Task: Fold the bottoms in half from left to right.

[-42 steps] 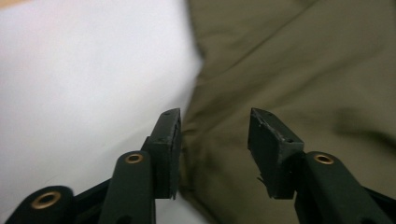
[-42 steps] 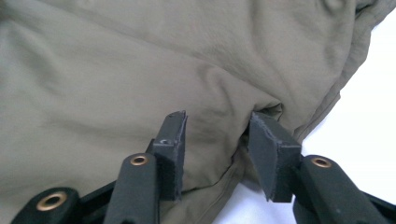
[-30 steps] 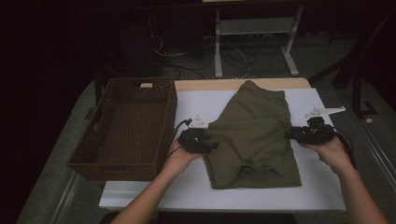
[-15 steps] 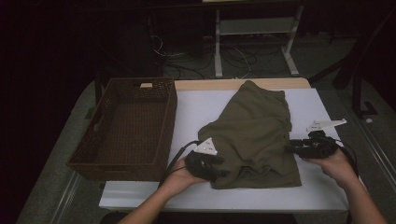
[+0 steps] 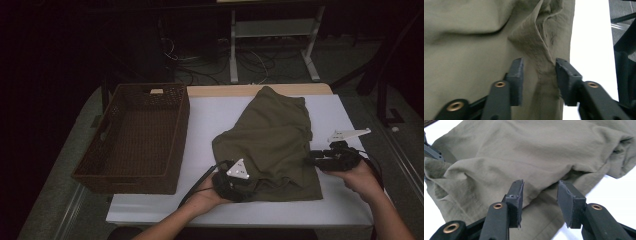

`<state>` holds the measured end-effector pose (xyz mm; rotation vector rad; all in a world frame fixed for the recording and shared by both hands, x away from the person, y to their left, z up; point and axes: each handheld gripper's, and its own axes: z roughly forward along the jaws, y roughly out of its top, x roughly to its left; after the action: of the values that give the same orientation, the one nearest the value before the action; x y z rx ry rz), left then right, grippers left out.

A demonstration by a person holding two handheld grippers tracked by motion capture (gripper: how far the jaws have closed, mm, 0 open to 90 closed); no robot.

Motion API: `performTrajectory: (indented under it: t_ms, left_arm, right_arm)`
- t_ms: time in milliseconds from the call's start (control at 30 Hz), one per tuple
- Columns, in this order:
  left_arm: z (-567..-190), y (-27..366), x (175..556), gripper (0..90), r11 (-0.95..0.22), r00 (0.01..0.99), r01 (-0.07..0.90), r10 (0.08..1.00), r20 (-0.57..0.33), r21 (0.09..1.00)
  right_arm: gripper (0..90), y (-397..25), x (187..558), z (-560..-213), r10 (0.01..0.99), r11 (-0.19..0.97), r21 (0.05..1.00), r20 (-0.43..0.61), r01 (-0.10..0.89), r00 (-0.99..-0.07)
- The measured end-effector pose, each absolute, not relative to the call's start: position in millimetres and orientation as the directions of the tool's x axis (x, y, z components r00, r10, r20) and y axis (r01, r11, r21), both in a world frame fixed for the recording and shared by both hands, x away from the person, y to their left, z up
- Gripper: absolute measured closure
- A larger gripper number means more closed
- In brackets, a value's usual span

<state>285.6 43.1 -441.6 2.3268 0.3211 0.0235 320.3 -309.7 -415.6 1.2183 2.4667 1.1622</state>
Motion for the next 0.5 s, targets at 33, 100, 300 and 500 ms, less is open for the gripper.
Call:
performTrajectory:
  t_ms: [33, 100, 300, 500]
  left_arm:
    - [-441.9, 43.2, 285.4, 63.7, -0.679, 0.97, 0.214, 0.23, -0.073, 0.702]
    - [-442.4, 43.0, 285.1, 73.2, -0.693, 0.973, 0.201, 0.222, -0.06, 0.693]
    - [-436.2, 50.7, 286.7, 88.9, -0.715, 0.977, 0.165, 0.215, -0.011, 0.679]
    - [-435.3, 58.6, 289.8, 88.7, -0.721, 0.974, 0.178, 0.228, -0.014, 0.67]
  right_arm:
    - [55.5, -308.4, 319.2, -416.1, 0.724, 0.376, 0.699, 0.189, 0.609, -0.663]
    - [54.9, -305.8, 315.5, -418.2, 0.716, 0.387, 0.689, 0.194, 0.613, -0.67]
    - [54.2, -297.3, 303.4, -428.8, 0.685, 0.415, 0.658, 0.228, 0.628, -0.692]
    - [64.2, -280.9, 300.8, -441.5, 0.656, 0.507, 0.591, 0.208, 0.628, -0.726]
